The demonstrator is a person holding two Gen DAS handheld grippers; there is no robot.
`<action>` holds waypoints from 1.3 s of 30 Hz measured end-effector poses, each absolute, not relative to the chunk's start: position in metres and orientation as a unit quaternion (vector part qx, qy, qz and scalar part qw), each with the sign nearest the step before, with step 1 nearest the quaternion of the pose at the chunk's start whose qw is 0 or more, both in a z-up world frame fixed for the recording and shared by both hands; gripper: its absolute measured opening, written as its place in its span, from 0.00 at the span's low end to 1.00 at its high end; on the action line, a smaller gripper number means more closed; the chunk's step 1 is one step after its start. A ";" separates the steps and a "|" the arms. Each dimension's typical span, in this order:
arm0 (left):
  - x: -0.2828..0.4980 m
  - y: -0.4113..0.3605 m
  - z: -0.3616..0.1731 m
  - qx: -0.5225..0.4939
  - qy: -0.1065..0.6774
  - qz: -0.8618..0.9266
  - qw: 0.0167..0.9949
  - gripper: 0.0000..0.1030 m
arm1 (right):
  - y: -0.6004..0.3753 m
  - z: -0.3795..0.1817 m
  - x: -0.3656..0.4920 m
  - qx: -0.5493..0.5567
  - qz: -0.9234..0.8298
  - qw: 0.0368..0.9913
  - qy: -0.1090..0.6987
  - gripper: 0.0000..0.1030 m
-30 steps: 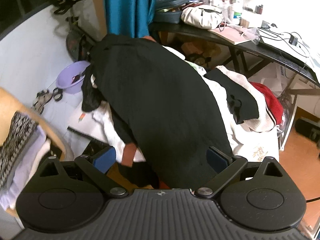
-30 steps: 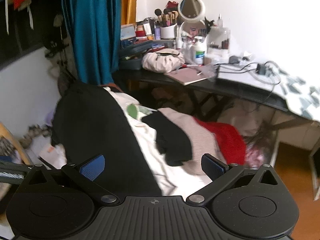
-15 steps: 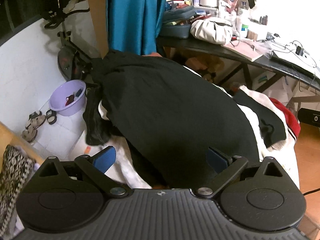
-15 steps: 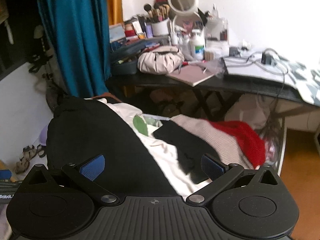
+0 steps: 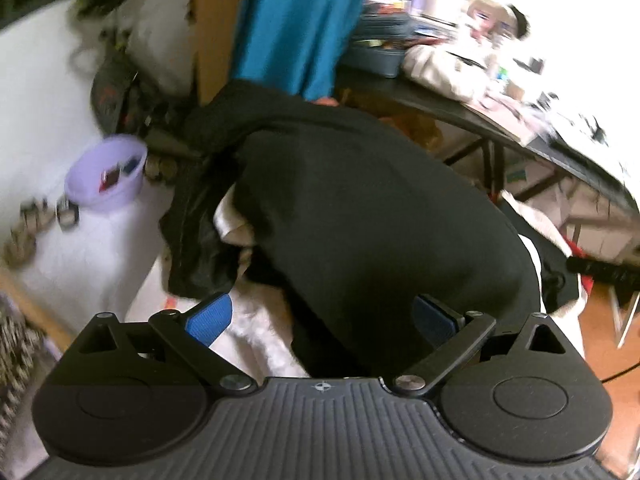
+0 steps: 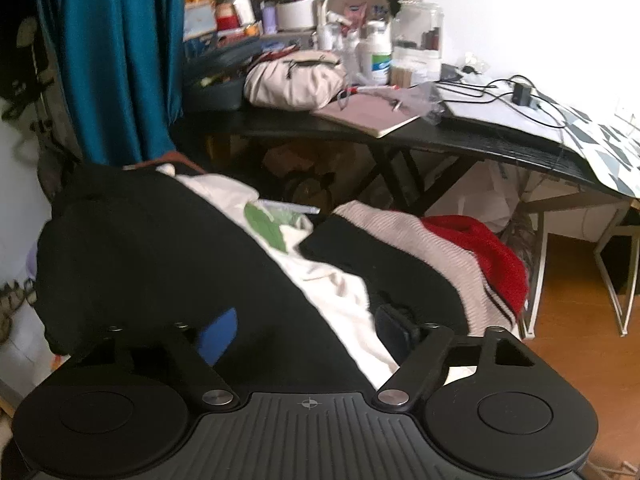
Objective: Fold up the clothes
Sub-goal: 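Lower both grippers onto the black garment on top of the pile, then close the right gripper on the black garment while the left gripper grasps it too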
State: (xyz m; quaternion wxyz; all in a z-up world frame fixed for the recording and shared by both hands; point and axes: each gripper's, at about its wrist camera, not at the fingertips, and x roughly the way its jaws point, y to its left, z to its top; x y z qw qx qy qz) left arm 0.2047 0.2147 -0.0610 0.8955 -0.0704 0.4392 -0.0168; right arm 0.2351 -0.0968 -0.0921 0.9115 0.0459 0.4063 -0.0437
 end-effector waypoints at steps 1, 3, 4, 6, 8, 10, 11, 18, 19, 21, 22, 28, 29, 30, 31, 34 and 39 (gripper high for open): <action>0.205 0.225 -0.064 -0.077 0.443 -0.006 0.893 0.96 | -0.089 -0.097 0.240 0.046 -0.043 0.911 0.409 0.70; 0.204 0.241 -0.070 -0.070 0.449 0.023 0.891 0.96 | -0.074 -0.107 0.251 0.046 -0.041 0.907 0.416 0.70; 0.204 0.247 -0.073 -0.063 0.451 0.035 0.890 0.96 | -0.066 -0.113 0.257 0.044 -0.040 0.905 0.421 0.70; 0.203 0.260 -0.077 -0.055 0.453 0.054 0.888 0.96 | -0.049 -0.120 0.268 0.029 -0.036 0.906 0.421 0.70; 0.202 0.274 -0.082 -0.054 0.457 0.072 0.885 0.96 | -0.034 -0.123 0.279 0.015 -0.027 0.909 0.416 0.70; 0.201 0.286 -0.085 -0.056 0.459 0.085 0.883 0.96 | -0.021 -0.126 0.291 0.006 -0.020 0.911 0.411 0.70; 0.201 0.291 -0.087 -0.059 0.460 0.089 0.882 0.96 | -0.016 -0.126 0.298 0.006 -0.022 0.912 0.409 0.70; 0.216 0.285 -0.088 -0.059 0.460 0.074 0.883 0.96 | -0.024 -0.128 0.329 0.050 -0.066 0.909 0.408 0.70; 0.219 0.281 -0.088 -0.057 0.460 0.069 0.883 0.96 | -0.030 -0.130 0.329 0.051 -0.073 0.910 0.406 0.70; 0.225 0.274 -0.088 -0.051 0.463 0.063 0.883 0.96 | -0.042 -0.135 0.329 0.052 -0.084 0.909 0.405 0.70; 0.228 0.271 -0.088 -0.048 0.464 0.059 0.882 0.96 | -0.050 -0.139 0.327 0.055 -0.088 0.908 0.405 0.73; 0.255 0.254 -0.083 -0.042 0.477 0.057 0.876 0.96 | -0.092 -0.171 0.316 0.096 -0.079 0.901 0.415 0.67; 0.261 0.250 -0.081 -0.042 0.478 0.058 0.875 0.96 | -0.097 -0.174 0.313 0.115 -0.061 0.901 0.413 0.54; 0.267 0.247 -0.080 -0.043 0.479 0.060 0.875 0.96 | -0.100 -0.174 0.311 0.122 -0.048 0.902 0.412 0.46; 0.272 0.243 -0.078 -0.045 0.480 0.061 0.874 0.96 | -0.101 -0.174 0.309 0.127 -0.037 0.902 0.410 0.25; 0.293 0.232 -0.072 -0.059 0.485 0.058 0.871 0.96 | -0.104 -0.172 0.303 0.135 0.006 0.902 0.409 0.00; 0.326 0.216 -0.066 -0.080 0.491 0.060 0.865 0.96 | -0.114 -0.169 0.299 0.143 0.043 0.907 0.394 0.04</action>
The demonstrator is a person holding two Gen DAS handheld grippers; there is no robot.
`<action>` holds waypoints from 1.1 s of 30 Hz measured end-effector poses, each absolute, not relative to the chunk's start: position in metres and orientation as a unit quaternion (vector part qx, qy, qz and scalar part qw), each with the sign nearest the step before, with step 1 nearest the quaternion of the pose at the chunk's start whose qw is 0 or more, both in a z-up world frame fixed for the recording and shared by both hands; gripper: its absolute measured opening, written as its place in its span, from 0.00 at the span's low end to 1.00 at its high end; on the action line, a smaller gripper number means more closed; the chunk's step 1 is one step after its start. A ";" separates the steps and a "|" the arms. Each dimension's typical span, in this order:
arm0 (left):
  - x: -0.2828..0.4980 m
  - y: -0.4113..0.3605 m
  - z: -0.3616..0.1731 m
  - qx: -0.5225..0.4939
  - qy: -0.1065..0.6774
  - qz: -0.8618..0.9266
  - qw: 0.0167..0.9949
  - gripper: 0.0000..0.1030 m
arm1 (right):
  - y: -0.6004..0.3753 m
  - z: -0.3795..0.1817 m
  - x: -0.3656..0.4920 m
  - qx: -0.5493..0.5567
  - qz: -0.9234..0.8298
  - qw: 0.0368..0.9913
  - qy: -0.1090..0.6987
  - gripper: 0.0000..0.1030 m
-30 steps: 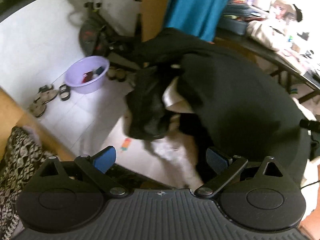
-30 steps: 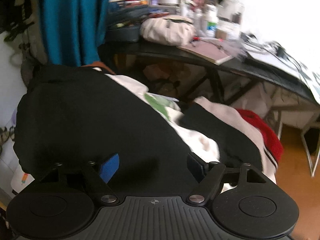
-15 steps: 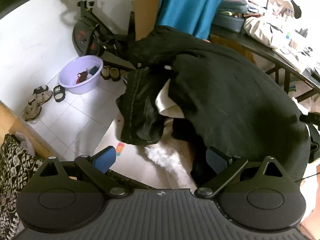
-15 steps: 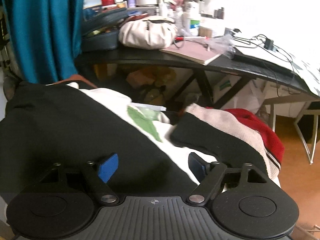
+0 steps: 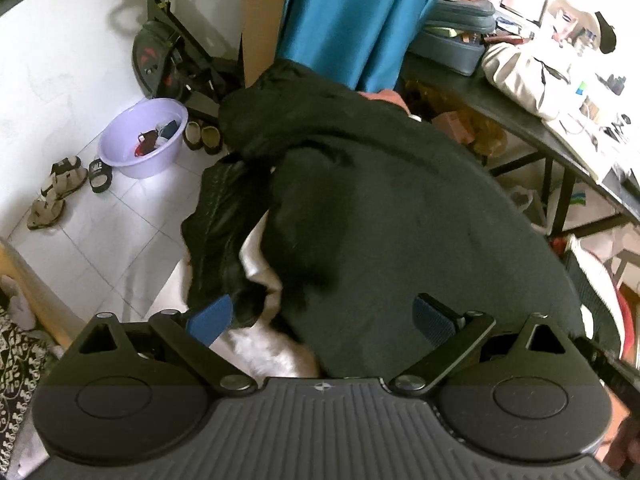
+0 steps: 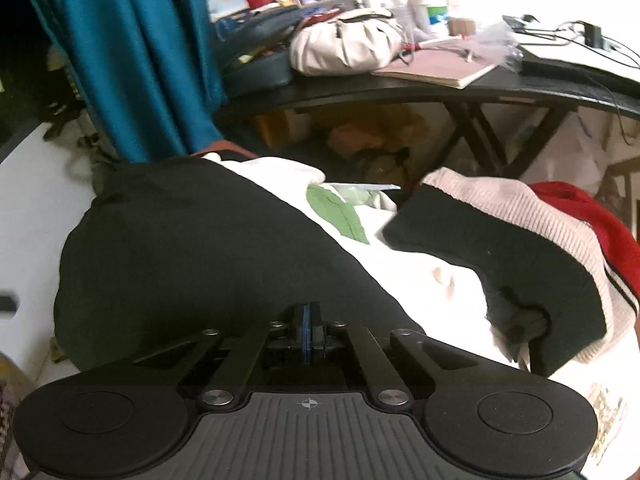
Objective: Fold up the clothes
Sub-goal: 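Close the right gripper on the black garment while the left gripper grasps it too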
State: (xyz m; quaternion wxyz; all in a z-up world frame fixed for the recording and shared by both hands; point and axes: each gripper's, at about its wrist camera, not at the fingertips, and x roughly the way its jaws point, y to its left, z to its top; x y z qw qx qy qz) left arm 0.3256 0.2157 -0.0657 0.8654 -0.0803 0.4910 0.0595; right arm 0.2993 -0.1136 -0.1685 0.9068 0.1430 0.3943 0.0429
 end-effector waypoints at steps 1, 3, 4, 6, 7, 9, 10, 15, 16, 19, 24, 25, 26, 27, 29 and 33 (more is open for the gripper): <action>0.331 0.212 -0.064 -0.078 0.490 0.060 0.866 0.96 | -0.117 -0.168 0.301 0.142 0.034 0.910 0.389 0.20; 0.340 0.202 -0.060 -0.066 0.487 0.061 0.869 0.96 | -0.125 -0.167 0.304 0.140 0.016 0.915 0.379 0.47; 0.343 0.196 -0.059 -0.059 0.484 0.059 0.871 0.96 | -0.129 -0.168 0.307 0.140 0.010 0.917 0.374 0.56; 0.349 0.184 -0.057 -0.044 0.480 0.054 0.874 0.96 | -0.137 -0.173 0.315 0.144 0.009 0.917 0.372 0.57; 0.352 0.179 -0.057 -0.038 0.481 0.052 0.874 0.96 | -0.140 -0.178 0.320 0.148 0.019 0.912 0.381 0.56; 0.359 0.171 -0.057 -0.029 0.479 0.053 0.876 0.96 | -0.144 -0.186 0.326 0.164 0.047 0.899 0.404 0.37; 0.362 0.168 -0.057 -0.022 0.476 0.060 0.877 0.96 | -0.144 -0.186 0.324 0.170 0.057 0.896 0.407 0.19; 0.387 0.158 -0.052 0.026 0.469 0.075 0.880 0.96 | -0.142 -0.175 0.300 0.168 0.108 0.900 0.388 0.04; 0.393 0.157 -0.051 0.024 0.469 0.073 0.880 0.96 | -0.142 -0.173 0.295 0.180 0.126 0.895 0.388 0.04; 0.407 0.150 -0.047 0.033 0.456 0.078 0.886 0.96 | -0.134 -0.167 0.282 0.181 0.183 0.881 0.397 0.04; 0.441 0.127 -0.061 0.032 0.480 0.059 0.875 0.96 | -0.124 -0.166 0.273 0.184 0.253 0.856 0.411 0.04; 0.448 0.122 -0.066 0.030 0.488 0.055 0.871 0.96 | -0.123 -0.166 0.273 0.182 0.259 0.855 0.411 0.04; 0.455 0.115 -0.070 0.033 0.492 0.052 0.868 0.96 | -0.123 -0.167 0.273 0.181 0.264 0.853 0.412 0.03; 0.461 0.109 -0.074 0.035 0.496 0.048 0.866 0.95 | -0.122 -0.167 0.274 0.179 0.269 0.851 0.413 0.03; 0.471 0.096 -0.079 0.044 0.500 0.034 0.864 0.95 | -0.123 -0.167 0.276 0.184 0.280 0.846 0.415 0.03; 0.491 0.069 -0.095 0.088 0.527 0.023 0.845 0.95 | -0.123 -0.163 0.276 0.173 0.314 0.841 0.406 0.03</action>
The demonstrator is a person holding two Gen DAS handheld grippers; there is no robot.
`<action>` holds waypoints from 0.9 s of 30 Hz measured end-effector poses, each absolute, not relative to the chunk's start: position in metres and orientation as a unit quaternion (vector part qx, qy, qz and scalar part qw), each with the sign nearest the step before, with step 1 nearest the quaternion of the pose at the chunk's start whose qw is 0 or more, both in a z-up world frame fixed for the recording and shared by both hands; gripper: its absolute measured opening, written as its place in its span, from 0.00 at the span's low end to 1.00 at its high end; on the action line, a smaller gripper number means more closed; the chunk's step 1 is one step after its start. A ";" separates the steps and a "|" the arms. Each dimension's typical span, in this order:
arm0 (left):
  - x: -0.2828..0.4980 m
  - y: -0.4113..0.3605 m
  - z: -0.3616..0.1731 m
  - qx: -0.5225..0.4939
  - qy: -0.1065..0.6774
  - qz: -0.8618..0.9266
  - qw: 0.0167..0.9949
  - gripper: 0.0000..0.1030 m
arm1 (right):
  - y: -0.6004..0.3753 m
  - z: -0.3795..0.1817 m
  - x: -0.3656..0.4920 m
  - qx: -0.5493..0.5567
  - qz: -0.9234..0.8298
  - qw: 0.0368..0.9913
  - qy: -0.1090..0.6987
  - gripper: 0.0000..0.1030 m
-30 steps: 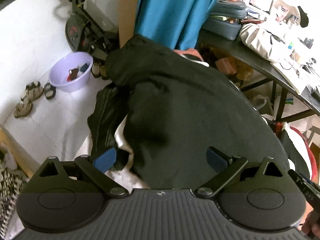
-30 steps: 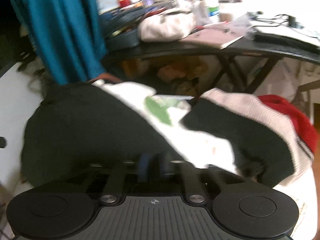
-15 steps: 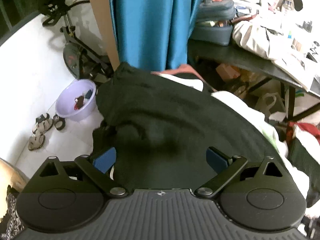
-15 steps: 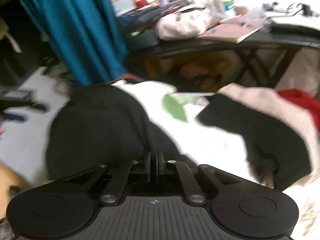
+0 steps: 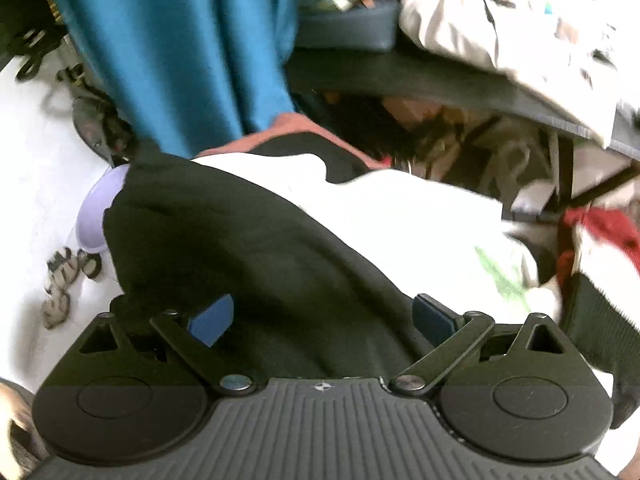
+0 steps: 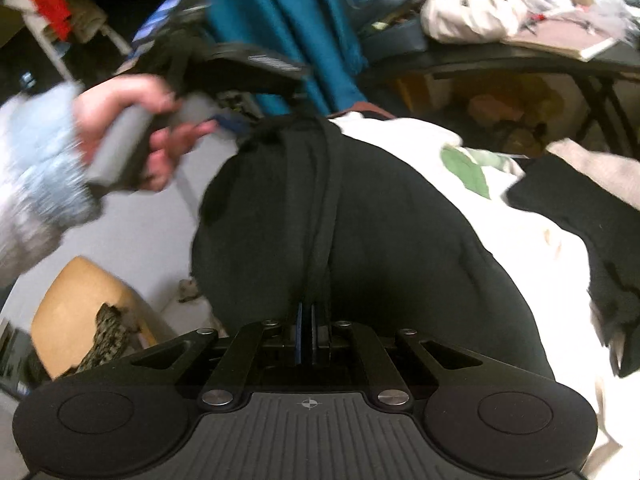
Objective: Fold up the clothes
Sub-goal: 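Close the right gripper on the black garment while the left gripper grasps it too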
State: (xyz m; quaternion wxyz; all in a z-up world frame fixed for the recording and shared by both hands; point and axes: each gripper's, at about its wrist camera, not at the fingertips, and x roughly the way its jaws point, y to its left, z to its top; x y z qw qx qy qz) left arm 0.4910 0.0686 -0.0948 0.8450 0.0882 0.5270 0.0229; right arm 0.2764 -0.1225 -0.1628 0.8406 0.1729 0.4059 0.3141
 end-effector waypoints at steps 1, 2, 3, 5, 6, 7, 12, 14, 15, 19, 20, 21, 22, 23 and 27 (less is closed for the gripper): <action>0.492 0.063 -0.098 0.098 0.536 0.026 0.838 0.95 | -0.123 -0.162 0.275 0.169 0.323 0.839 0.404 0.03; 0.490 0.059 -0.101 0.103 0.546 0.023 0.831 0.94 | -0.124 -0.161 0.275 0.172 0.327 0.837 0.404 0.03; 0.488 0.056 -0.104 0.109 0.555 0.020 0.824 0.93 | -0.125 -0.161 0.276 0.177 0.330 0.834 0.405 0.03; 0.478 0.050 -0.105 0.129 0.549 0.005 0.826 0.85 | -0.129 -0.161 0.277 0.189 0.340 0.827 0.406 0.03; 0.473 0.047 -0.105 0.138 0.546 -0.003 0.827 0.80 | -0.130 -0.162 0.279 0.191 0.344 0.824 0.407 0.03; 0.468 0.047 -0.103 0.144 0.539 -0.011 0.830 0.66 | -0.131 -0.163 0.280 0.192 0.349 0.821 0.408 0.04; 0.447 0.068 -0.085 0.112 0.513 -0.009 0.851 0.17 | -0.131 -0.166 0.286 0.186 0.327 0.828 0.416 0.04; 0.438 0.082 -0.079 0.096 0.505 -0.008 0.858 0.14 | -0.131 -0.168 0.289 0.186 0.311 0.832 0.419 0.09; 0.432 0.090 -0.077 0.091 0.502 -0.007 0.860 0.14 | -0.132 -0.170 0.290 0.186 0.292 0.839 0.419 0.13; 0.407 0.117 -0.073 0.066 0.497 0.002 0.865 0.14 | -0.134 -0.174 0.290 0.173 0.234 0.861 0.417 0.44; 0.401 0.123 -0.071 0.060 0.498 0.007 0.865 0.14 | -0.133 -0.175 0.289 0.169 0.235 0.860 0.420 0.44; 0.395 0.129 -0.071 0.054 0.502 0.011 0.863 0.13 | -0.132 -0.177 0.289 0.165 0.236 0.859 0.423 0.44; 0.390 0.135 -0.071 0.045 0.507 0.015 0.860 0.13 | -0.127 -0.179 0.287 0.152 0.237 0.861 0.424 0.48; 0.385 0.140 -0.071 0.037 0.513 0.019 0.858 0.13 | -0.122 -0.180 0.284 0.136 0.238 0.864 0.423 0.57; 0.367 0.158 -0.074 0.023 0.532 0.025 0.846 0.14 | -0.098 -0.190 0.277 0.072 0.229 0.875 0.421 0.69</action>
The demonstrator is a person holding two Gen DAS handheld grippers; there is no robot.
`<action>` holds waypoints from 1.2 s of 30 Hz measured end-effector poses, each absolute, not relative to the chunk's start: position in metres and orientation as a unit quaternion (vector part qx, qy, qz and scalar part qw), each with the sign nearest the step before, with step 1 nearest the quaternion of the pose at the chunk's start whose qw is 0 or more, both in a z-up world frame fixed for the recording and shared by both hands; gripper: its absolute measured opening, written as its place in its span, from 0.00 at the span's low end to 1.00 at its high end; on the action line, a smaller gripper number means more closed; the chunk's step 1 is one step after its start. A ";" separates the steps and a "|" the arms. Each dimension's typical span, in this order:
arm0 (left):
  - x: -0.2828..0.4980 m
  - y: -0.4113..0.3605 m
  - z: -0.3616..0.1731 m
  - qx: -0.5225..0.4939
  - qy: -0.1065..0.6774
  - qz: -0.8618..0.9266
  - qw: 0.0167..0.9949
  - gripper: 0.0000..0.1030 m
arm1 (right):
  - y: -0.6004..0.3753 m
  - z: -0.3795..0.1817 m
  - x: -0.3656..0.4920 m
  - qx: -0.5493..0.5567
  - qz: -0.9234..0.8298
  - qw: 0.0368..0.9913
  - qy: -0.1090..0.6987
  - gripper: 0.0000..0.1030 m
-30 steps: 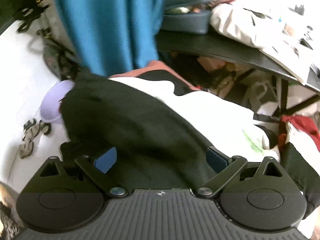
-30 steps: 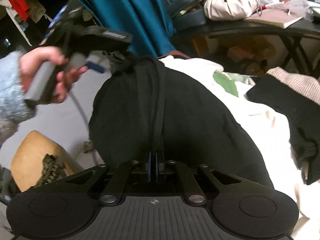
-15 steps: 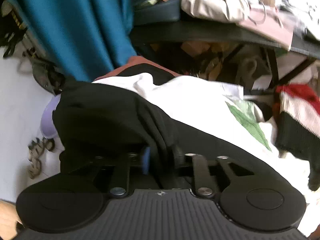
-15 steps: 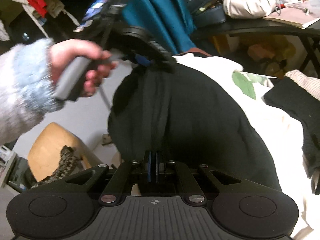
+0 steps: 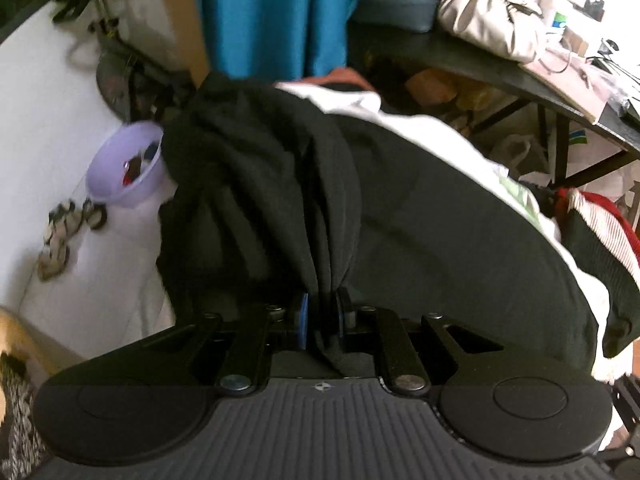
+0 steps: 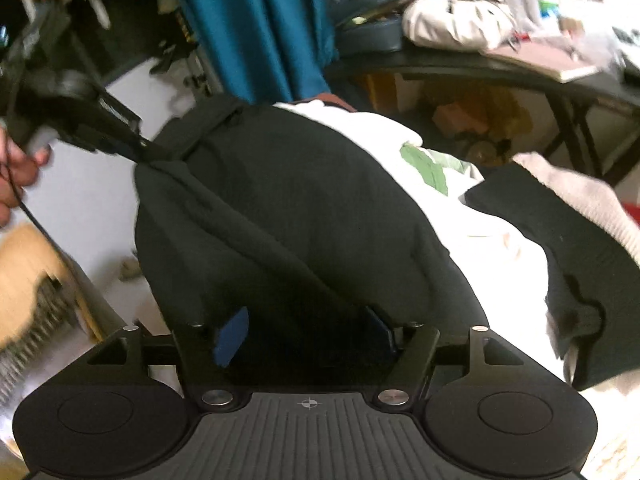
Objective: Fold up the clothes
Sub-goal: 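Close the right gripper on the black garment while the left gripper grasps it too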
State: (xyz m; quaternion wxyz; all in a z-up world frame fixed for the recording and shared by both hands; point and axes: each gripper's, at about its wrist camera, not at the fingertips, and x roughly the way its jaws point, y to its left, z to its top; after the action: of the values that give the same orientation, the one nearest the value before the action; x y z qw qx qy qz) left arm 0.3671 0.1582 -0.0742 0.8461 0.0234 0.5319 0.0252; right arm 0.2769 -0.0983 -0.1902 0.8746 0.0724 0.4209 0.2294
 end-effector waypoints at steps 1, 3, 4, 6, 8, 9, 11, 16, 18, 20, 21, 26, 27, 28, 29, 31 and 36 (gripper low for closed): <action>0.364 0.162 -0.075 0.024 0.536 0.025 0.843 0.16 | -0.093 -0.194 0.276 0.061 0.225 0.877 0.421 0.72; 0.371 0.163 -0.081 0.051 0.544 0.025 0.837 0.35 | -0.083 -0.200 0.274 0.046 0.224 0.879 0.419 0.73; 0.377 0.162 -0.082 0.068 0.544 0.033 0.836 0.58 | -0.079 -0.201 0.273 0.037 0.224 0.880 0.417 0.70; 0.390 0.156 -0.084 0.101 0.527 0.037 0.843 0.73 | -0.072 -0.203 0.272 0.019 0.221 0.883 0.414 0.67; 0.404 0.151 -0.086 0.120 0.514 0.030 0.849 0.73 | -0.068 -0.201 0.270 0.015 0.217 0.883 0.416 0.68; 0.412 0.148 -0.088 0.126 0.516 0.031 0.847 0.73 | -0.068 -0.200 0.271 0.018 0.217 0.882 0.418 0.68; 0.423 0.144 -0.092 0.124 0.519 0.030 0.845 0.69 | -0.071 -0.196 0.273 0.026 0.216 0.881 0.419 0.67; 0.414 0.147 -0.084 0.103 0.509 0.026 0.854 0.21 | -0.092 -0.170 0.283 0.066 0.196 0.897 0.390 0.69; 0.398 0.159 -0.076 0.079 0.504 0.033 0.859 0.18 | -0.099 -0.160 0.295 0.079 0.191 0.903 0.378 0.70; 0.377 0.176 -0.066 0.041 0.503 0.044 0.862 0.14 | -0.101 -0.153 0.314 0.084 0.192 0.907 0.366 0.70; 0.364 0.183 -0.062 0.021 0.503 0.049 0.862 0.14 | -0.100 -0.151 0.326 0.083 0.192 0.908 0.363 0.70; 0.319 0.212 -0.064 -0.056 0.503 0.076 0.859 0.12 | -0.074 -0.160 0.376 0.069 0.206 0.904 0.367 0.83; 0.315 0.216 -0.065 -0.066 0.502 0.081 0.858 0.12 | -0.067 -0.164 0.384 0.065 0.207 0.903 0.371 0.84; 0.311 0.219 -0.065 -0.075 0.501 0.086 0.858 0.12 | -0.061 -0.166 0.389 0.059 0.205 0.899 0.382 0.80; 0.309 0.218 -0.061 -0.075 0.493 0.081 0.863 0.12 | -0.057 -0.167 0.392 0.059 0.212 0.895 0.387 0.65; 0.303 0.215 -0.051 -0.074 0.477 0.072 0.873 0.11 | -0.053 -0.158 0.387 0.063 0.226 0.896 0.377 0.36; 0.289 0.210 -0.037 -0.065 0.462 0.064 0.882 0.11 | -0.070 -0.135 0.370 0.093 0.287 0.880 0.367 0.08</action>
State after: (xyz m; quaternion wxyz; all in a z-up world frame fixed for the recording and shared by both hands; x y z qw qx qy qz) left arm 0.2895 0.2103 -0.0375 0.8822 -0.0647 0.4621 0.0640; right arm 0.3699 -0.0705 -0.1352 0.8801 0.0932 0.3669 0.2867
